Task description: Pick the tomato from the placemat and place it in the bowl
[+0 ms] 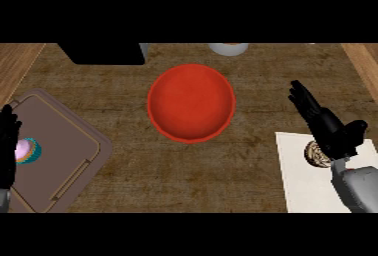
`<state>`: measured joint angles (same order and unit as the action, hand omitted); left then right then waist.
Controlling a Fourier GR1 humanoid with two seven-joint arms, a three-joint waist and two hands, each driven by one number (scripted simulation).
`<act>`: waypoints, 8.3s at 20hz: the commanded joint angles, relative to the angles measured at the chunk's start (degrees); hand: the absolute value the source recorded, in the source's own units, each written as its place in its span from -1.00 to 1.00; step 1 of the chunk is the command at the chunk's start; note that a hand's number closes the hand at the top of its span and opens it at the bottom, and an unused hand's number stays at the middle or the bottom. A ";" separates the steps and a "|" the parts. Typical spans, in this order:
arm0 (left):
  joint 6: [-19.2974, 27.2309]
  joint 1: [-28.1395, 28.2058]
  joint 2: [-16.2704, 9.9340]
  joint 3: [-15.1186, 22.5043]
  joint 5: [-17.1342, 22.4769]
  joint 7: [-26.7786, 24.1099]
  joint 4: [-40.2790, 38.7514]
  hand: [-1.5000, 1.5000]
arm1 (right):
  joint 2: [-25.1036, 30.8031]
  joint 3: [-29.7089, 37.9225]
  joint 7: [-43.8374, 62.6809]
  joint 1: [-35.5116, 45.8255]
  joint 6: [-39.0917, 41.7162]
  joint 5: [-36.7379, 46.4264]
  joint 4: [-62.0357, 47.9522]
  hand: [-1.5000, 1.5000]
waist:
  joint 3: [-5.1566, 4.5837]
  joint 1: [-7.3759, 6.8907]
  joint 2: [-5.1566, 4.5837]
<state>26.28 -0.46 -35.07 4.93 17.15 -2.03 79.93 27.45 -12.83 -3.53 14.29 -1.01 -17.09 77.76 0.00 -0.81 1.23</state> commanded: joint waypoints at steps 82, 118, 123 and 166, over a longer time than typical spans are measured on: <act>-22.87 -12.48 13.14 -14.41 -3.84 -2.33 3.34 0.00 | 7.68 21.49 -15.16 -19.93 27.06 62.30 8.01 -1.00 | -0.01 0.88 -1.23; -26.39 -20.09 17.64 -11.96 -7.48 2.10 5.80 0.00 | 13.08 17.46 -34.30 17.63 16.69 80.25 -31.44 1.00 | 0.54 -9.72 -4.70; -25.69 -21.00 18.37 -11.56 -8.18 1.84 4.49 0.00 | 14.42 18.33 -38.88 26.42 14.55 80.66 -39.03 1.00 | 0.47 -8.68 -4.48; -24.53 -15.66 16.15 -16.51 -7.99 2.43 4.76 0.00 | -8.20 17.67 -40.65 69.34 34.88 65.51 -61.50 1.00 | -0.03 -0.75 -1.41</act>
<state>1.37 -16.43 -18.87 -11.46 9.25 -0.61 83.92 22.63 6.21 -42.54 82.06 26.76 48.26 16.58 -0.03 -1.73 -0.17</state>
